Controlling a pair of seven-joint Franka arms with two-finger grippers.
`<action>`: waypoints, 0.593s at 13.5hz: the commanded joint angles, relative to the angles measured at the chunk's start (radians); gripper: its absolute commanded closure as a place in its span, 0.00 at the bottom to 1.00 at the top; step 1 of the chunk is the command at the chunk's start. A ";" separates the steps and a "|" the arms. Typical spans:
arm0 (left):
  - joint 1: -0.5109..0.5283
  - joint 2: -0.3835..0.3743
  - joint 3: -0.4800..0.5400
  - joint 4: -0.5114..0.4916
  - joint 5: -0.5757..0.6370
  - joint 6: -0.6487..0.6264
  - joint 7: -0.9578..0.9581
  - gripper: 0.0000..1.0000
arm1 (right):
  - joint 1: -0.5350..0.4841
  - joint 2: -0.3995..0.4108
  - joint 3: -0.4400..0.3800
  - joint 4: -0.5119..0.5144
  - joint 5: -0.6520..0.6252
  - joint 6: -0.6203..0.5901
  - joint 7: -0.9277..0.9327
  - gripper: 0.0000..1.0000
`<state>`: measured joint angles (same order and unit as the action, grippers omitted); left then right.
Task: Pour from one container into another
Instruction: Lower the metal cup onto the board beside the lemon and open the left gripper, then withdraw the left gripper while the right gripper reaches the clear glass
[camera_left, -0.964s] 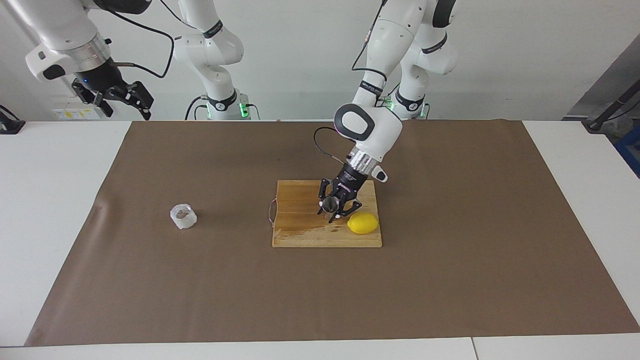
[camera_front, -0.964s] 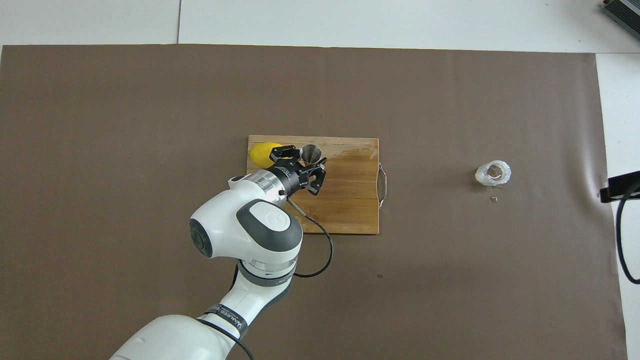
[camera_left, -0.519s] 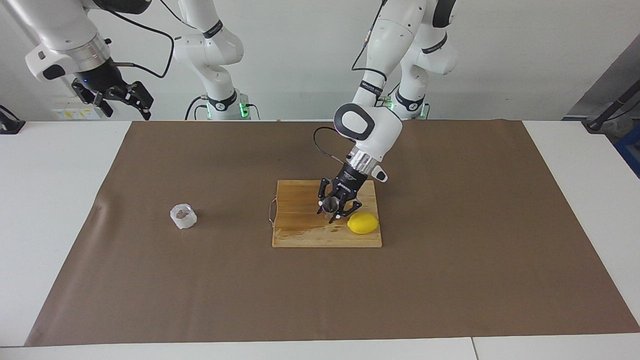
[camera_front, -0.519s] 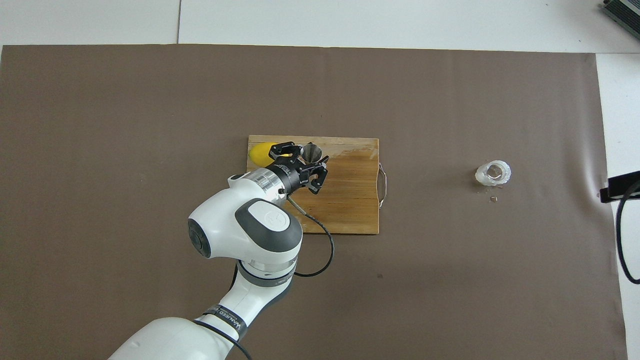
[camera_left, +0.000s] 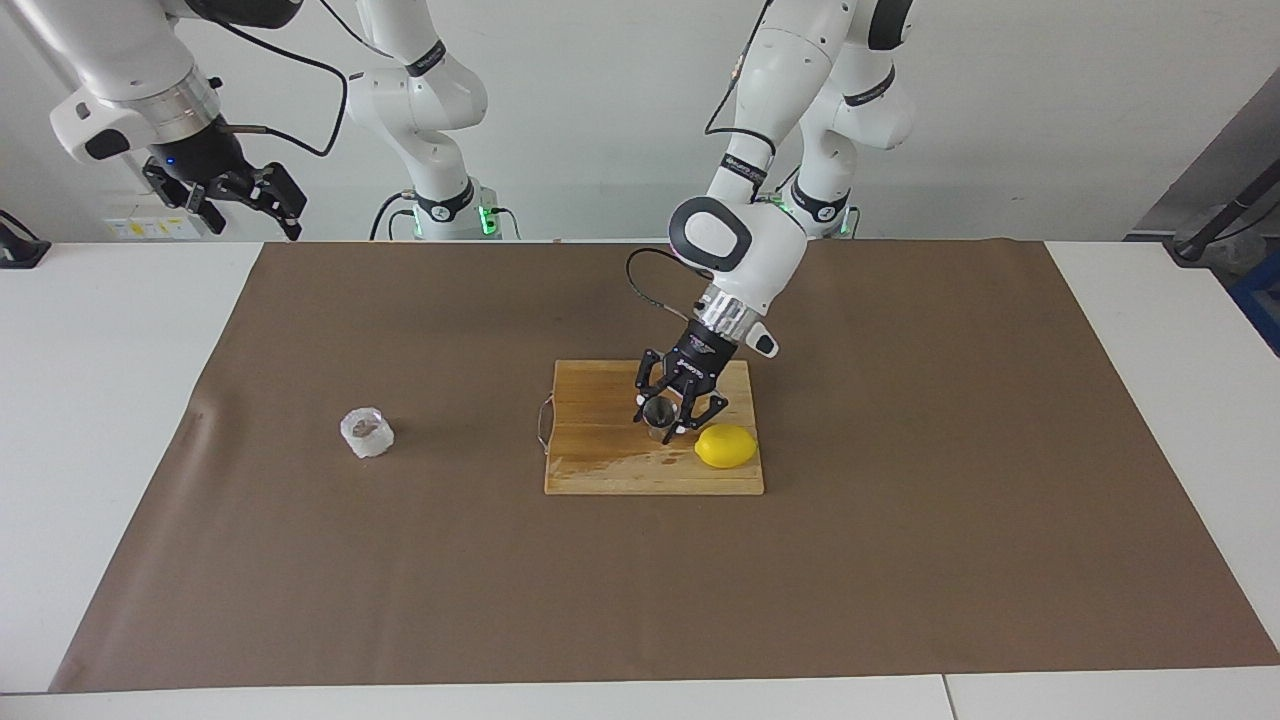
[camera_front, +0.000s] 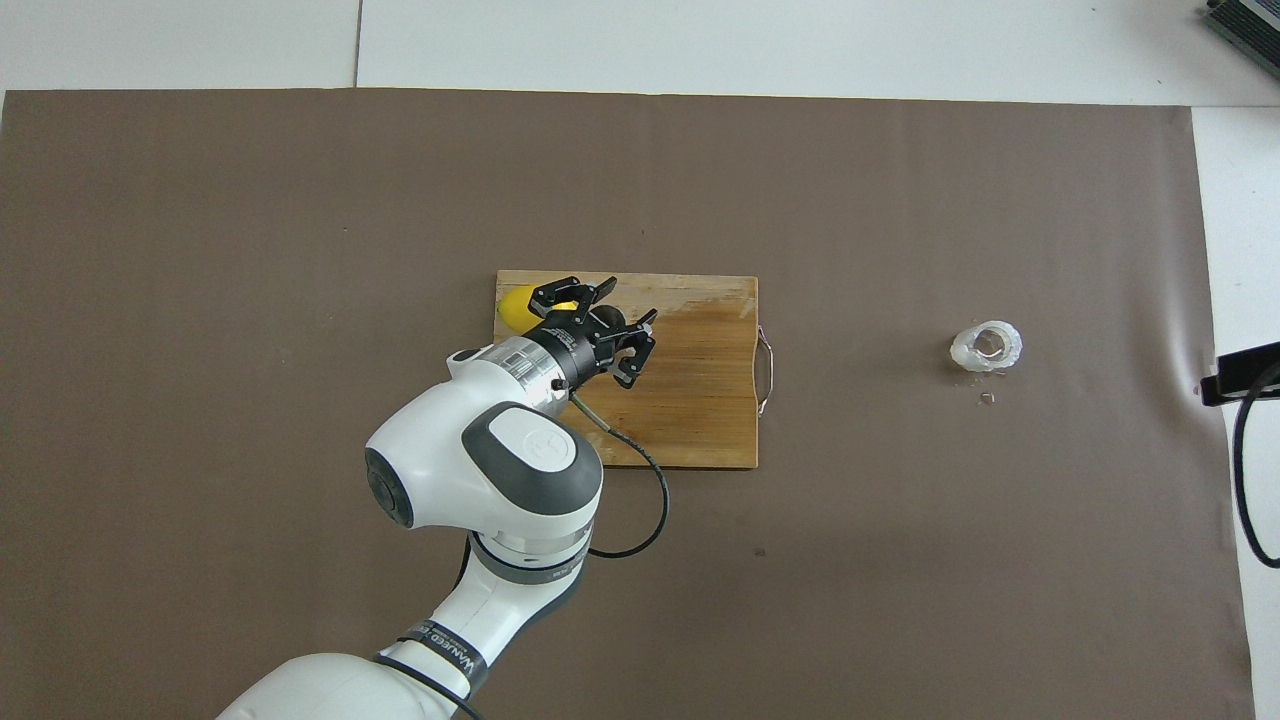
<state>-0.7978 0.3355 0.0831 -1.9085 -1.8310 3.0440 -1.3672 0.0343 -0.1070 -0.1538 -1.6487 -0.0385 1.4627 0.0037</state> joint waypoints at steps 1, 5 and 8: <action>-0.024 -0.058 0.007 -0.040 -0.016 0.024 -0.009 0.37 | -0.007 -0.025 0.003 -0.031 -0.012 0.025 -0.005 0.00; -0.026 -0.119 0.007 -0.040 -0.016 0.038 -0.010 0.35 | -0.007 -0.025 0.003 -0.033 -0.012 0.025 -0.013 0.00; -0.024 -0.159 0.010 -0.038 -0.014 0.041 -0.009 0.35 | -0.008 -0.025 0.003 -0.031 -0.012 0.024 -0.013 0.00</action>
<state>-0.8074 0.2244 0.0833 -1.9158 -1.8310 3.0700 -1.3694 0.0340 -0.1072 -0.1538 -1.6493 -0.0385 1.4628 0.0028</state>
